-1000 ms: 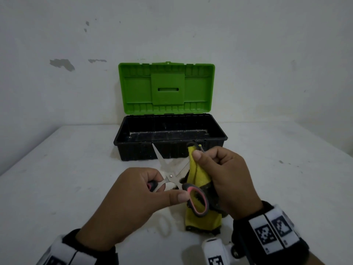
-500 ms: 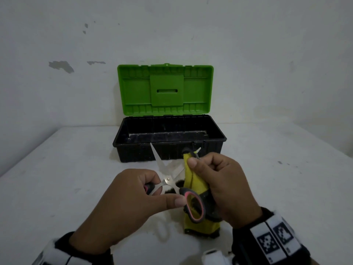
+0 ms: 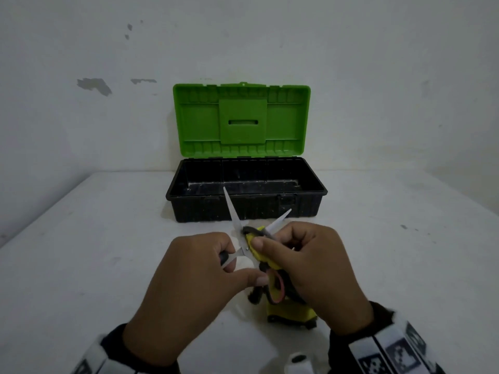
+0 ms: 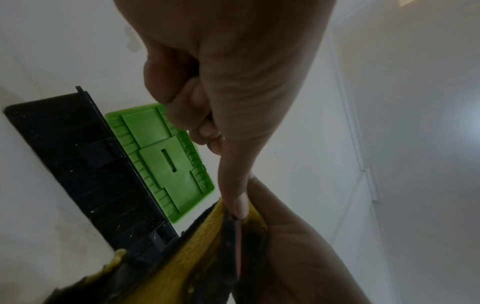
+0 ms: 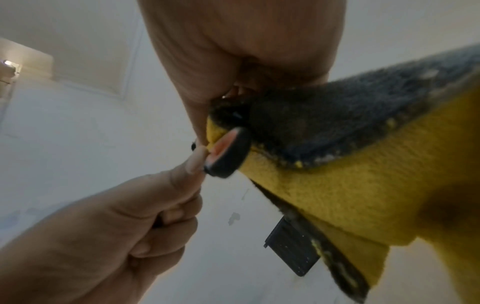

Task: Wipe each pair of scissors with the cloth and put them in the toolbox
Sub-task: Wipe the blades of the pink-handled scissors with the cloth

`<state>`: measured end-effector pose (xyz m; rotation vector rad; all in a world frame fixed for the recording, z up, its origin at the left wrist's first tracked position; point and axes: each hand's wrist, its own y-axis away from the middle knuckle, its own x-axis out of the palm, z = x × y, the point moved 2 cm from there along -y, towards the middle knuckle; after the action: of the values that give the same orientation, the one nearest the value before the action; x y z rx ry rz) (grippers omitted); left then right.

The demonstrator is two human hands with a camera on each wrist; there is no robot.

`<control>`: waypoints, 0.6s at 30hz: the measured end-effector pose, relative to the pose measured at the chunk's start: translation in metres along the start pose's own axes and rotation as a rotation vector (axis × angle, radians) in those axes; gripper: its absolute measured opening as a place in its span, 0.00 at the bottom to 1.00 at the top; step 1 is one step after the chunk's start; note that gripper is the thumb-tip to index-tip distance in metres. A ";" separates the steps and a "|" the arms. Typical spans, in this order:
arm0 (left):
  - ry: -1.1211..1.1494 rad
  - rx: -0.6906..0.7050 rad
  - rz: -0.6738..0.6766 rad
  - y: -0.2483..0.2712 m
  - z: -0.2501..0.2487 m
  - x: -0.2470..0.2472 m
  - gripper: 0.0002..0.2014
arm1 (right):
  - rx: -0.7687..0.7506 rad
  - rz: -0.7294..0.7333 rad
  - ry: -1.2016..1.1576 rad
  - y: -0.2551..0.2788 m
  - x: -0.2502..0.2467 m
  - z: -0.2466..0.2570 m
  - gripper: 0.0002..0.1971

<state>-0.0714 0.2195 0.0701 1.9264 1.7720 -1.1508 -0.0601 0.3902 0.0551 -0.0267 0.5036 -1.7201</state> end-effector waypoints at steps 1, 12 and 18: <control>-0.021 -0.002 -0.002 0.000 -0.001 0.001 0.25 | 0.000 -0.018 0.029 0.000 0.002 -0.001 0.13; -0.108 0.004 -0.041 -0.004 0.000 0.003 0.25 | -0.044 -0.237 0.157 -0.008 0.021 -0.003 0.16; -0.107 0.013 -0.020 -0.005 0.002 0.005 0.25 | -0.024 -0.152 0.177 -0.005 0.015 -0.001 0.16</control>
<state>-0.0767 0.2226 0.0668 1.8222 1.7359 -1.2509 -0.0685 0.3767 0.0518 0.0720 0.6673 -1.8747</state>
